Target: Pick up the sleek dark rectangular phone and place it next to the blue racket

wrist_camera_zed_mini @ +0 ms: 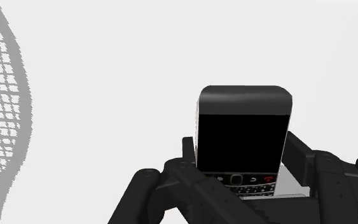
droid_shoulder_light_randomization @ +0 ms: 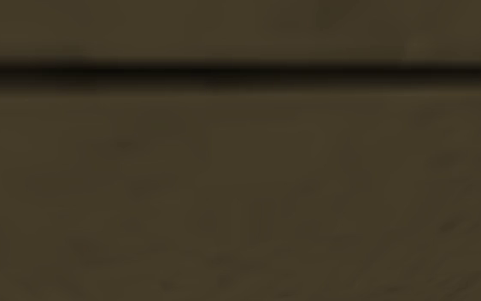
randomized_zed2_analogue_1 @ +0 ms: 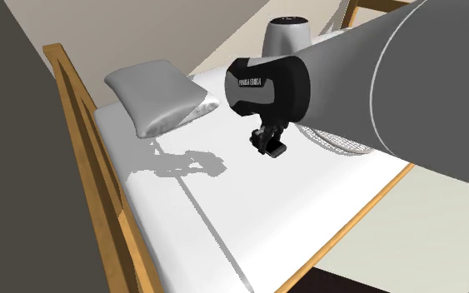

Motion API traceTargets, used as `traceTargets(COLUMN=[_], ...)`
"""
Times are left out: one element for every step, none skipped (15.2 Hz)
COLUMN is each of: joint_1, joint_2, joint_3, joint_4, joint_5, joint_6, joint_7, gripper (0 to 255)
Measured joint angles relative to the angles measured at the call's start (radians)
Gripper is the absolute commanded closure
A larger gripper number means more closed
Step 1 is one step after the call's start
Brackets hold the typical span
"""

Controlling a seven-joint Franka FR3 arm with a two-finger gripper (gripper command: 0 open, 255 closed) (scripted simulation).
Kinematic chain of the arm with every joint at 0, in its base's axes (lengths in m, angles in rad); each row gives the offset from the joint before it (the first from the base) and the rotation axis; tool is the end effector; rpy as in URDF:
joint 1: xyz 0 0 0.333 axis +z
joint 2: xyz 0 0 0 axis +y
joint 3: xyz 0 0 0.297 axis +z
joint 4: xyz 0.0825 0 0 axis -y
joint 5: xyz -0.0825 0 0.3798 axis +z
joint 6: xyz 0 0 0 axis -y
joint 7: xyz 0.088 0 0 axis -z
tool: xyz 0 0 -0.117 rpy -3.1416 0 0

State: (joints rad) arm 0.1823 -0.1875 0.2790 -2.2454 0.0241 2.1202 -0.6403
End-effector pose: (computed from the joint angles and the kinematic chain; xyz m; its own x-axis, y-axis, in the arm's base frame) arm 0.4423 0.2238 0.4203 0.4649 0.8850 0.0266 0.8831 -0.4656 0.0574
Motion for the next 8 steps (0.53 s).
traceTargets(joint_1=[-0.011, -0.019, -0.029, -0.038, -0.048, -0.058, -0.068, -0.078], joint_2=[-0.011, -0.027, -0.028, -0.043, -0.051, -0.057, -0.061, -0.069], joint_3=[-0.017, -0.033, -0.048, -0.064, -0.081, -0.096, -0.113, -0.129], joint_4=[-0.011, -0.024, -0.024, -0.043, -0.048, -0.054, -0.056, -0.064], joint_5=[0.001, 0.004, 0.002, 0.004, 0.003, 0.002, 0.000, -0.001], joint_6=[0.001, -0.002, -0.004, 0.001, -0.002, -0.002, -0.004, -0.003], joint_7=[-0.029, -0.055, -0.079, -0.106, -0.132, -0.157, -0.182, -0.208], gripper=[255, 255, 255, 255, 255, 255, 255, 255])
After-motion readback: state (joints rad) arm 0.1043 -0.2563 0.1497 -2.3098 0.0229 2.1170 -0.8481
